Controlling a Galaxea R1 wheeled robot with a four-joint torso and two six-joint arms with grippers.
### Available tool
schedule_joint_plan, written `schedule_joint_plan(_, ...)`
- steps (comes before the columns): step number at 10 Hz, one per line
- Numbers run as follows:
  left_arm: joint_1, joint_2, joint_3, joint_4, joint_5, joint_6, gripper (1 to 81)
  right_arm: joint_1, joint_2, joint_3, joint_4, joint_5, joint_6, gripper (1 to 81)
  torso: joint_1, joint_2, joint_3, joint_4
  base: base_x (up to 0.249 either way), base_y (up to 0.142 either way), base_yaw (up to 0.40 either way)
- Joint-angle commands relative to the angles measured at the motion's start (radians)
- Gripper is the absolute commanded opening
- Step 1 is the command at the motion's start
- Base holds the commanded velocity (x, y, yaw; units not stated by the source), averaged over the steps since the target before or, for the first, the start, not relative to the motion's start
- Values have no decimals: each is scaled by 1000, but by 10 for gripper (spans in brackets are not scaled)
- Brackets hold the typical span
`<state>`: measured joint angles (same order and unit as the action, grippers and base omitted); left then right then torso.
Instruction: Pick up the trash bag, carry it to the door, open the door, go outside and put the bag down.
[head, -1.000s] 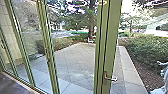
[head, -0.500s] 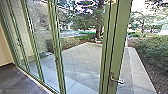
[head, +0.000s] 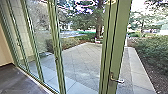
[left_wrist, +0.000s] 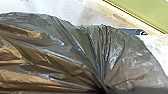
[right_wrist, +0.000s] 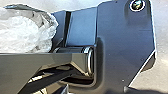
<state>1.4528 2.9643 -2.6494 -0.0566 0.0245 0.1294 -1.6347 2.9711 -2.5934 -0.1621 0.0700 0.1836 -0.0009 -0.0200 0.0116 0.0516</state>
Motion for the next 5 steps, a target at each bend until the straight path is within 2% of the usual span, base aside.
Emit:
schedule_joint_plan(1,-64,0,2,-6,49,-1,10,43,-2,6,-5,-49,0,811,1,0,0,0,0,0,0)
schedule_joint_plan(5,-64,-16,5,-8,74,1,10,35,-25,46,-2,-33,-1,811,1,0,0,0,0,0,0)
